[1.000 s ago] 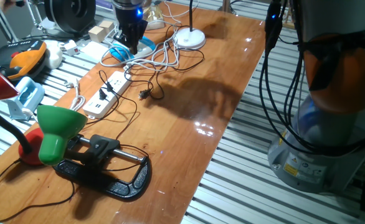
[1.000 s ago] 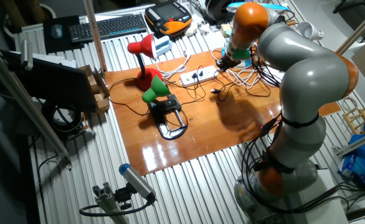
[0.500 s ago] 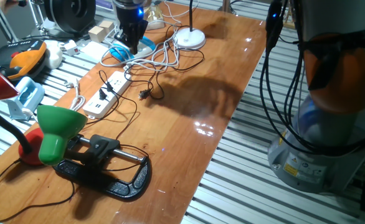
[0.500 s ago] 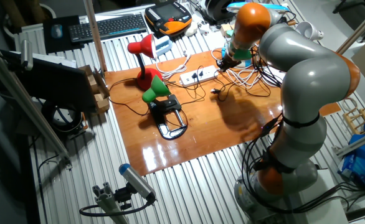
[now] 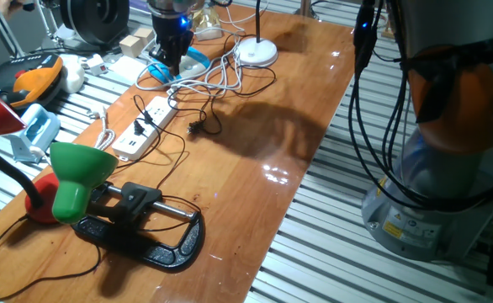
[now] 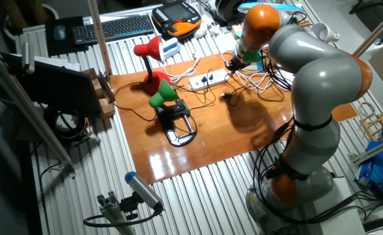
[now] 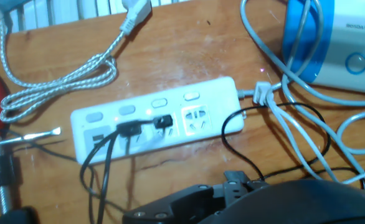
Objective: Plug in the power cord of the desk lamp, turn on the socket, and light up the desk lamp
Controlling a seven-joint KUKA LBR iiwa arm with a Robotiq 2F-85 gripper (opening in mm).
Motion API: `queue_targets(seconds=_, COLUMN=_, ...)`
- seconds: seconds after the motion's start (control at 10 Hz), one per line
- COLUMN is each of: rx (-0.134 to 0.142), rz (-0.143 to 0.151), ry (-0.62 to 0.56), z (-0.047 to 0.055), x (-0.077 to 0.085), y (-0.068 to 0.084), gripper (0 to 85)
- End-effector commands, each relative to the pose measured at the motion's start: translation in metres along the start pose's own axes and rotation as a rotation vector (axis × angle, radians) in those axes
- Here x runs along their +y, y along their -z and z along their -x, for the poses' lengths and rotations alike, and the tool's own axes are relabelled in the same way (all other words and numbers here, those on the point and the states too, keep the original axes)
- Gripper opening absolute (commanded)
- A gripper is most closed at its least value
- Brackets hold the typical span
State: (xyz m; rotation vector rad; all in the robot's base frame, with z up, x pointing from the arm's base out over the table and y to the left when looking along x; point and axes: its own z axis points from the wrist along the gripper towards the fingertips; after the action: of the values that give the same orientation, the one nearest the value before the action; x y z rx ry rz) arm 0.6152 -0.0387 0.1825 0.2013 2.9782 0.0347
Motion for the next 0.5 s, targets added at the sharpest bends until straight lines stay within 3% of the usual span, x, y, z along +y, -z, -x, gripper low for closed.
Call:
queue_targets(seconds=0.0, rx=-0.015, rz=-0.015, ry=0.004, z=0.005, x=-0.002, y=-0.006, gripper=0.0)
queue_targets(seconds=0.4, rx=-0.026, rz=-0.025, ry=-0.008, z=0.02, x=-0.01, y=-0.023, gripper=0.0)
